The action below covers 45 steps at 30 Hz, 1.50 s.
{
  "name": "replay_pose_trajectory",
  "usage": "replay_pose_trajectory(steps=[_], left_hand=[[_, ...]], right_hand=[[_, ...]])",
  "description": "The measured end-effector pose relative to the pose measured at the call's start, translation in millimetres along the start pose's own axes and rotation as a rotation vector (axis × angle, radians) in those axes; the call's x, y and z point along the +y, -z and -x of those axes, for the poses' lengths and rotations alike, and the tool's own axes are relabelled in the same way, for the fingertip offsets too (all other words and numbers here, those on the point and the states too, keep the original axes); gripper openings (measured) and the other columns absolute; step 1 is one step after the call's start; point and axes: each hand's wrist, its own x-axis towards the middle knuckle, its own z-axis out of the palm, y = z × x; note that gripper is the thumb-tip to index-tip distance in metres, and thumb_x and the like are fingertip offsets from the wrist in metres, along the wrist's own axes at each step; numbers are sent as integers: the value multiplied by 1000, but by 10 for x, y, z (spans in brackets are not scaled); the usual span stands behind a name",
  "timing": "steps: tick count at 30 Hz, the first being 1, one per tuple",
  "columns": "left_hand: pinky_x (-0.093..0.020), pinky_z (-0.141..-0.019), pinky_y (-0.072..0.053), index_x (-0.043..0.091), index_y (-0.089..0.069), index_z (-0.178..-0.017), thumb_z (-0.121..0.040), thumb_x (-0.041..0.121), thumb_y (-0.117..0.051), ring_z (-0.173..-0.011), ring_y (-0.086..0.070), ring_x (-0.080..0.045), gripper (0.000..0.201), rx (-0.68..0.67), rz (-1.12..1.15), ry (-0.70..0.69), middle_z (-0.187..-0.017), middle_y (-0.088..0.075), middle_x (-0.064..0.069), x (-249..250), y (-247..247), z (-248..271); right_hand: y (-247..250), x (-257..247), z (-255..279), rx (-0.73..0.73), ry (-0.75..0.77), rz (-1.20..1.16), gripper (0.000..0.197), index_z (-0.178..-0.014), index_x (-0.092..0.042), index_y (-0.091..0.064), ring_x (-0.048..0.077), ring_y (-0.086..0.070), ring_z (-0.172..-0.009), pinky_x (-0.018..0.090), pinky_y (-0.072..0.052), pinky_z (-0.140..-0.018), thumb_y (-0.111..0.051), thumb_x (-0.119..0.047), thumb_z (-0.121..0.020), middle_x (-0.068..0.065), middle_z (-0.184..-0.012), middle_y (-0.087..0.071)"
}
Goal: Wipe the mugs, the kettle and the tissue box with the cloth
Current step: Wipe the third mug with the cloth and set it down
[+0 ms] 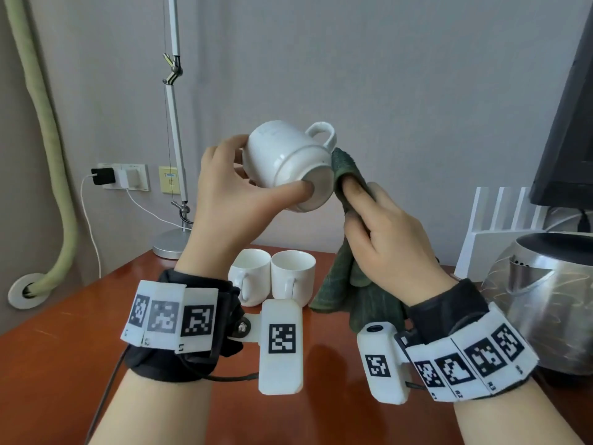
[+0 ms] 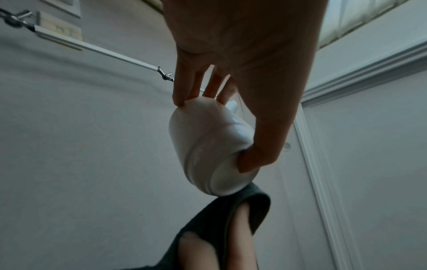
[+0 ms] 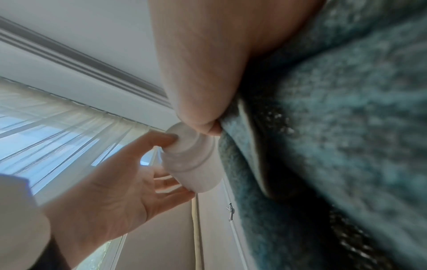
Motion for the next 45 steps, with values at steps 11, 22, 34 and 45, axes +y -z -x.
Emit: replay_pose_trajectory(steps=[11,22,34,45], left_hand=[[-8,-76,-47,35,-46,-117,-49,38,-81,-95,-50,14,77,-7,13,-20,-108,-40,22,92,19,28],[-4,-75,-48,34,-48,-118,-55,30,-90,-98,-52,15,76,19,93,-57,-119,-46,14,87,80,29],[-2,-80,-44,34,-48,-123,-50,37,-82,-103,-50,11,80,-27,-26,-119,-112,-40,20,82,89,23],[-6,-90,-37,12,-49,-139,-46,61,-69,-107,-47,-8,106,-126,-203,-310,-113,-37,7,122,18,76]], right_hand=[[80,-29,-17,102,87,-115,40,-118,-28,-59,22,-47,-62,35,-44,-47,-41,-12,-86,-1,-83,-48],[61,70,-4,149,5,-315,35,-109,-16,-68,21,-49,-69,41,-46,-56,-47,-2,-86,-3,-85,-48],[58,71,-8,150,-24,-384,36,-111,-13,-70,23,-54,-74,44,-48,-61,-47,-1,-86,3,-88,-54],[133,-142,-45,100,169,-355,33,-87,-15,-77,16,-47,-62,30,-37,-51,-48,-1,-77,-11,-78,-45]])
